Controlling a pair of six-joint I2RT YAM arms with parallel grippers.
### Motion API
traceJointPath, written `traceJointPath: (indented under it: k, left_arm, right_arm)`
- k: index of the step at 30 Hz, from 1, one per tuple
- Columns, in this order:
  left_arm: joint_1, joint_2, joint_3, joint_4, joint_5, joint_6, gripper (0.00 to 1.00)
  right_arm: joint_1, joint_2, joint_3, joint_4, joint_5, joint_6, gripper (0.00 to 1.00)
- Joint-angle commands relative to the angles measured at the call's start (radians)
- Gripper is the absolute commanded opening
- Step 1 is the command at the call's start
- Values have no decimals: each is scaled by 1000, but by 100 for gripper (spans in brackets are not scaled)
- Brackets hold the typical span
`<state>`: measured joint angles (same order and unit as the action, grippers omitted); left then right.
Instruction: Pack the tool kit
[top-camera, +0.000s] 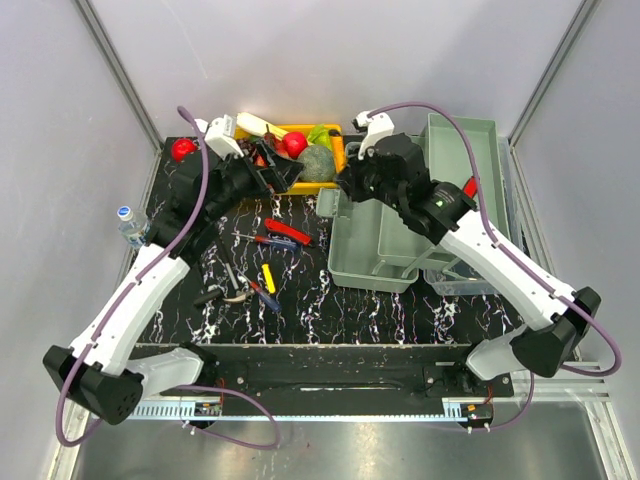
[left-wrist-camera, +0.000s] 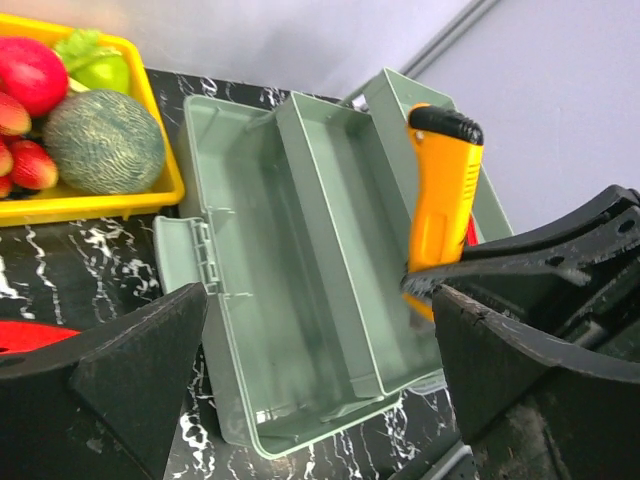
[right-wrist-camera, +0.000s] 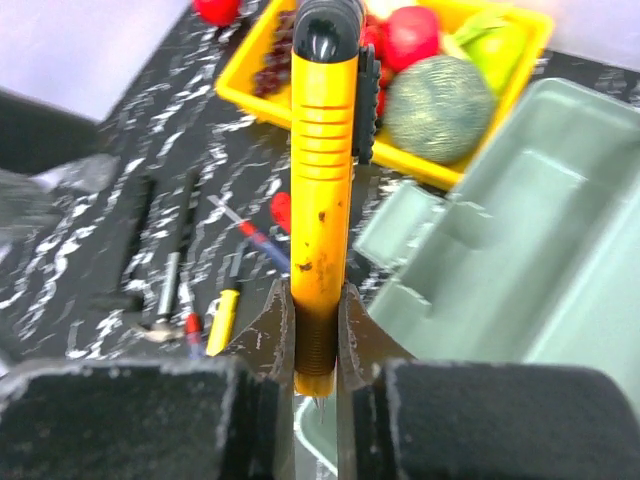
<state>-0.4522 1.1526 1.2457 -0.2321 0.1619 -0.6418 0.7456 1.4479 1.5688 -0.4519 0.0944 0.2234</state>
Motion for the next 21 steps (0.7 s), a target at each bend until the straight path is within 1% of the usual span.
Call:
traceJointPath:
  k: [1, 5, 9, 12, 15, 18, 21]
  left_arm:
    - [1, -65, 28, 2, -116, 74, 99]
    - [0, -60, 24, -6, -122, 79, 99]
    - [0, -44, 31, -7, -105, 73, 99]
    - [3, -19, 43, -32, -107, 56, 99]
    - [1, 31, 89, -105, -111, 45, 99]
    - [6, 65, 116, -167, -121, 24, 99]
    - [12, 76, 109, -179, -110, 16, 99]
  right_arm:
    - [-69, -63, 79, -66, 222, -82, 0]
    - [-202, -86, 77, -116, 238, -24, 0]
    - [-299, -109, 48, -163, 320, 42, 0]
    - [-350, -113, 10, -183, 344, 129, 0]
    - [-385, -98, -22, -198, 361, 221, 1]
    - [-411, -78, -26, -223, 390, 244, 0]
    - [-430, -78, -36, -238, 410, 243, 0]
